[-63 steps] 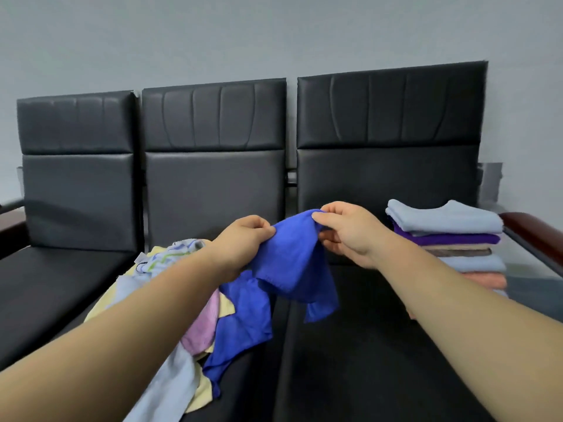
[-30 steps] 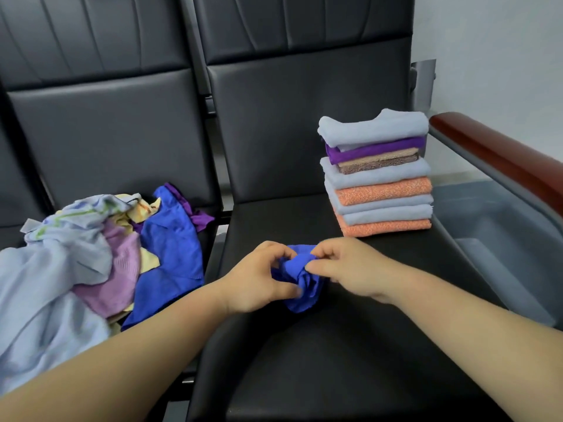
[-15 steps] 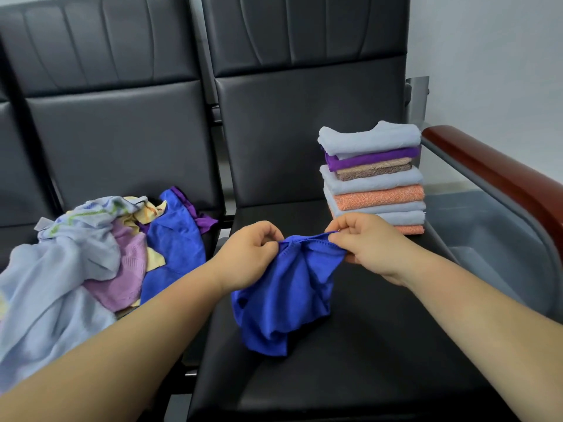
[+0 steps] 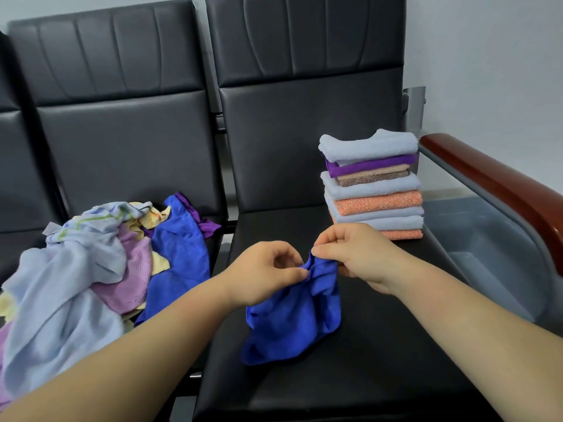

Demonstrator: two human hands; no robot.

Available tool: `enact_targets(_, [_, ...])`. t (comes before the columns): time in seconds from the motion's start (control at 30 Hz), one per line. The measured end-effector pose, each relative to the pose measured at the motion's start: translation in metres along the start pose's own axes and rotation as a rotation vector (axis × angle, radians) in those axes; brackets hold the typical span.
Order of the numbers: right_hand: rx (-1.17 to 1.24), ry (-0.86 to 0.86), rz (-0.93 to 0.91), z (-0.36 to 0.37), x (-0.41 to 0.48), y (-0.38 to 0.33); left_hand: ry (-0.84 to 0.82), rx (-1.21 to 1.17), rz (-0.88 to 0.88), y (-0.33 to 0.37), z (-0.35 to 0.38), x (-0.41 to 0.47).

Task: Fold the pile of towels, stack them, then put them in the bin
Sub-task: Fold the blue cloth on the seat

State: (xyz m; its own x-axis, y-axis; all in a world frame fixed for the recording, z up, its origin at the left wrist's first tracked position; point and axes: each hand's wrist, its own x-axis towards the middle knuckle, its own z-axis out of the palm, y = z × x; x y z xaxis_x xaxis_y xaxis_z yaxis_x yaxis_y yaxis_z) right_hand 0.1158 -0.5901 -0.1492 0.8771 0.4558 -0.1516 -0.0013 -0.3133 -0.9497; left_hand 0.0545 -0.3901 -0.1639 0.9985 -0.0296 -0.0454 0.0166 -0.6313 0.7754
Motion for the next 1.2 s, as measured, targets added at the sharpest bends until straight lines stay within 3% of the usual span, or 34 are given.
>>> enact_targets(0.07, [0.025, -0.018, 0.004, 0.001, -0.001, -0.001, 0.012, 0.118, 0.005, 0.001, 0.000, 0.000])
enact_targets(0.17, [-0.003, -0.017, -0.017, -0.001, -0.002, -0.002, 0.020, 0.097, -0.035, 0.002, -0.004, 0.001])
enact_targets(0.37, [-0.409, 0.075, 0.021, -0.006, -0.002, 0.002, 0.200, -0.012, -0.073, 0.001, -0.019, 0.002])
enact_targets(0.53, [-0.567, 0.158, 0.048, -0.010, 0.005, 0.011, 0.298, 0.029, -0.067, 0.003, -0.027, 0.001])
enact_targets(0.73, [-0.573, 0.241, 0.064, -0.024, 0.011, 0.033, 0.328, 0.180, -0.073, -0.020, -0.053, 0.000])
enact_targets(0.97, [-0.437, 0.123, -0.026, -0.026, 0.011, 0.040, 0.240, 0.289, -0.141, -0.048, -0.072, -0.007])
enact_targets(1.2, [-0.274, 0.290, -0.045, -0.036, 0.014, 0.042, 0.296, 0.324, -0.221, -0.064, -0.086, -0.020])
